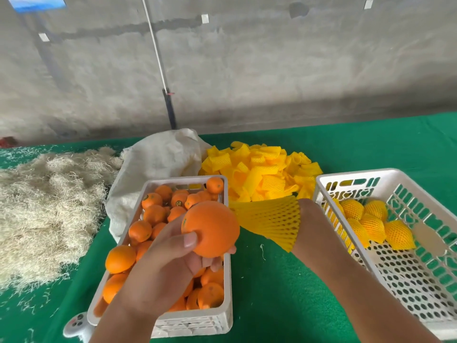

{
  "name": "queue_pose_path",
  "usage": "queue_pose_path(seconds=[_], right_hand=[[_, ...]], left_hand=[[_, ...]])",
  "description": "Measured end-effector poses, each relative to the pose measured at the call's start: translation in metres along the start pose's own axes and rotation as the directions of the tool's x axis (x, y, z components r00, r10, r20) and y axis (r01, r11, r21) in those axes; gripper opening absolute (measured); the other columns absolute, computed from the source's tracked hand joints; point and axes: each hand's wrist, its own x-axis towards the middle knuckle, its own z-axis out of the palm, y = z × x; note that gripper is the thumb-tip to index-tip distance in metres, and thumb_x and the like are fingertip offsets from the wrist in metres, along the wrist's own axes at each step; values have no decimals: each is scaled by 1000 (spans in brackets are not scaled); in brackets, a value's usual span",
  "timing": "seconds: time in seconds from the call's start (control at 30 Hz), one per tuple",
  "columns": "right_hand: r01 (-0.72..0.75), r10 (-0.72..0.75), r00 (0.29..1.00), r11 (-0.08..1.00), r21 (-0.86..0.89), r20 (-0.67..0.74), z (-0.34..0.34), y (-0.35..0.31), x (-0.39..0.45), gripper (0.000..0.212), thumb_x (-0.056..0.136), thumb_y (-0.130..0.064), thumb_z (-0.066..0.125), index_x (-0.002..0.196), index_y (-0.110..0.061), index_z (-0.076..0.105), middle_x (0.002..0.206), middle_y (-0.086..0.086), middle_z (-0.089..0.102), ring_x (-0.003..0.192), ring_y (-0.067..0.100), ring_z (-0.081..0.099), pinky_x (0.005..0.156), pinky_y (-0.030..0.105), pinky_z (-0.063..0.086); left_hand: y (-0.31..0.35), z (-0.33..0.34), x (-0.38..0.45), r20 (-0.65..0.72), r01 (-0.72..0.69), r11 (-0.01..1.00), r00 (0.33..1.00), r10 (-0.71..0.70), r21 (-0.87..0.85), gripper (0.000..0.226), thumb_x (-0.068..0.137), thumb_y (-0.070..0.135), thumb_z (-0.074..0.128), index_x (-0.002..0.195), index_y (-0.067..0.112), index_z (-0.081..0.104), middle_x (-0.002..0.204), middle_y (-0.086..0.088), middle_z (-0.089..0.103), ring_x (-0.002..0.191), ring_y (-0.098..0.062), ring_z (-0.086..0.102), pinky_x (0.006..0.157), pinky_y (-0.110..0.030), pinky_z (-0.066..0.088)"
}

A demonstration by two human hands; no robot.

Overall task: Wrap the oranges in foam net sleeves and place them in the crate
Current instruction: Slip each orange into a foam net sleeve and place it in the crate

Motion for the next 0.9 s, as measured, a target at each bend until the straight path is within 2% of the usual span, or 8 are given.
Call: queue_pose_path(seconds=[0.1, 0.33, 0.43, 0.53, 0.6, 0.7, 0.8, 0.9], right_hand=[[2, -1, 1000, 998, -56, 28, 3, 0, -1, 52, 96, 2, 65, 54, -16, 41, 48, -9, 34, 45, 4, 33, 45, 12, 25], [127, -122, 992, 980, -152, 42, 13, 7, -8, 61, 91, 3, 72, 52, -36, 44, 48, -23, 54, 45, -5, 49, 48, 9, 36], [132, -132, 991, 982, -133, 8, 18, 13, -12, 59, 89, 3, 75, 57, -40, 51, 52, -24, 56, 53, -4, 53, 57, 21, 45], [170, -174, 983, 983, -71, -59, 23, 14, -27, 43, 84, 11, 73, 93, -29, 63, 77, -39, 61, 72, -13, 62, 61, 8, 49], [154, -159, 981, 987, -54, -109, 27, 19, -31, 41, 84, 14, 71, 118, -8, 61, 84, -31, 54, 75, -17, 59, 62, 2, 47], [155, -162, 985, 983, -99, -61, 30, 20, -27, 42, 87, 7, 73, 80, -34, 63, 69, -26, 54, 64, -6, 56, 57, 10, 43], [205, -216, 973, 969, -135, -74, 32, 19, -24, 59, 87, -1, 77, 62, -48, 51, 61, -25, 55, 60, -5, 61, 53, 9, 44], [229, -249, 964, 955, -191, -89, 32, 18, -29, 56, 89, -7, 71, 62, -47, 43, 64, -24, 50, 62, -6, 61, 54, 7, 45]], left_hand=[[-1, -7, 1, -31, 13, 999, 999, -15, -45, 66, 86, 42, 84, 135, 2, 64, 102, -42, 53, 89, -33, 67, 72, -37, 55], [-13, -1, 20, -234, 34, 999, 971, -43, -43, 59, 98, 52, 64, 141, 12, 64, 137, -33, 59, 107, -32, 64, 75, -34, 57], [-24, 8, 25, -291, 50, 999, 955, -48, 0, 67, 96, 62, 61, 144, 14, 62, 141, -33, 58, 114, -48, 58, 85, -53, 52], [-32, 17, 27, -314, 61, 997, 948, -45, 41, 75, 91, 74, 62, 144, 21, 62, 135, -27, 65, 122, -61, 56, 97, -77, 46], [-31, 23, 27, -331, 82, 993, 942, -50, 82, 80, 85, 82, 63, 144, 28, 62, 128, -17, 72, 104, -43, 68, 74, -54, 62], [-32, 22, 23, -336, 89, 988, 941, -43, 124, 78, 87, 84, 58, 147, 33, 59, 135, -15, 69, 107, -31, 66, 61, -32, 56], [-36, 18, 22, -355, 100, 985, 934, -45, 138, 79, 87, 88, 53, 147, 37, 58, 139, -13, 67, 117, -41, 62, 77, -43, 56], [-40, 15, 21, -369, 106, 985, 928, -49, 135, 79, 88, 88, 51, 146, 36, 60, 145, -10, 64, 134, -44, 56, 111, -69, 46]])
